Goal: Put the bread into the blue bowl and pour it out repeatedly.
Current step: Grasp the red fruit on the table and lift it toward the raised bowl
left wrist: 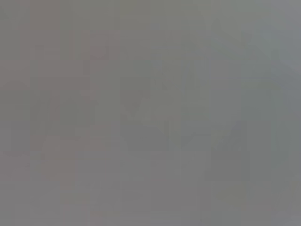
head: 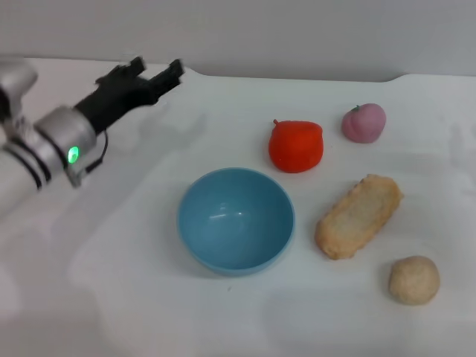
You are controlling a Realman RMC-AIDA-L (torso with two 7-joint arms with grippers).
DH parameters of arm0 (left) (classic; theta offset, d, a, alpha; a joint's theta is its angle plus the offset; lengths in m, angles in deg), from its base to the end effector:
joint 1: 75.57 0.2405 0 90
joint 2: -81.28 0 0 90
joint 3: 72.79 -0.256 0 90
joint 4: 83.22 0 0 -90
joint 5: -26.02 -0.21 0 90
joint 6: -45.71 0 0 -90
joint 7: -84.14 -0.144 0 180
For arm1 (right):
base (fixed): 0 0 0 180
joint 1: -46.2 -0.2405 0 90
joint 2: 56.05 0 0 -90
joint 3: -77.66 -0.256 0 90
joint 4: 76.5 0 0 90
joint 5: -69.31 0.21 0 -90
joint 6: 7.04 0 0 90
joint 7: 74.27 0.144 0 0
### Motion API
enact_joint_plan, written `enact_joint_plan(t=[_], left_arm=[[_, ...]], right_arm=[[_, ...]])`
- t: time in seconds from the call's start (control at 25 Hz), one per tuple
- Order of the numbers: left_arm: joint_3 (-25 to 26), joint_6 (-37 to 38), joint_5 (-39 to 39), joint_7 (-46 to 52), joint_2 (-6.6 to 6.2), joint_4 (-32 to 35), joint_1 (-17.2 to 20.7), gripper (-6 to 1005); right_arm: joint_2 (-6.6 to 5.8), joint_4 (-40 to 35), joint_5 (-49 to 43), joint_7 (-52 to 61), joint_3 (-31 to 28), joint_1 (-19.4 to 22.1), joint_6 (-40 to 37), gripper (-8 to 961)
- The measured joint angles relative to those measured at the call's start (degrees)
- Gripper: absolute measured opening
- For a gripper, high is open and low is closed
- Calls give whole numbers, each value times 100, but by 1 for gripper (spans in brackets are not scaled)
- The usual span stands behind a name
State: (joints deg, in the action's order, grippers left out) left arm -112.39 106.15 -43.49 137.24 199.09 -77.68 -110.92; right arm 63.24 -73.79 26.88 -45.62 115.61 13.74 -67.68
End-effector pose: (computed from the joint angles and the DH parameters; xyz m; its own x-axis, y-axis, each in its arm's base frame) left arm -0.2973 0.3771 -0.0254 0.4931 0.2719 0.8264 0.8320 -0.4251 -0.3566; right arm 0.3402 0.3533 -0.0149 0.4999 -0.1156 -0.8583 -0.8659 -0.0875 -0.4925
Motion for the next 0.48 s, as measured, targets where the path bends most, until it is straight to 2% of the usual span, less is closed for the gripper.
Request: enact_joint_plan(t=[0.16,0.32,0.48], left_arm=[[-1328,-603,-296,1726,-2,1357,-57,811],[-2179,-854,-311,2598,-19,2275,58,807],[-2788,-921,-393,3251,-82,2945,197,803]], right_arm=[[-9,0,0,2,1,39,3,394],[-10,-22,0,4,2,63,-5,395],[-17,-86,0,7,2,111,6,395]])
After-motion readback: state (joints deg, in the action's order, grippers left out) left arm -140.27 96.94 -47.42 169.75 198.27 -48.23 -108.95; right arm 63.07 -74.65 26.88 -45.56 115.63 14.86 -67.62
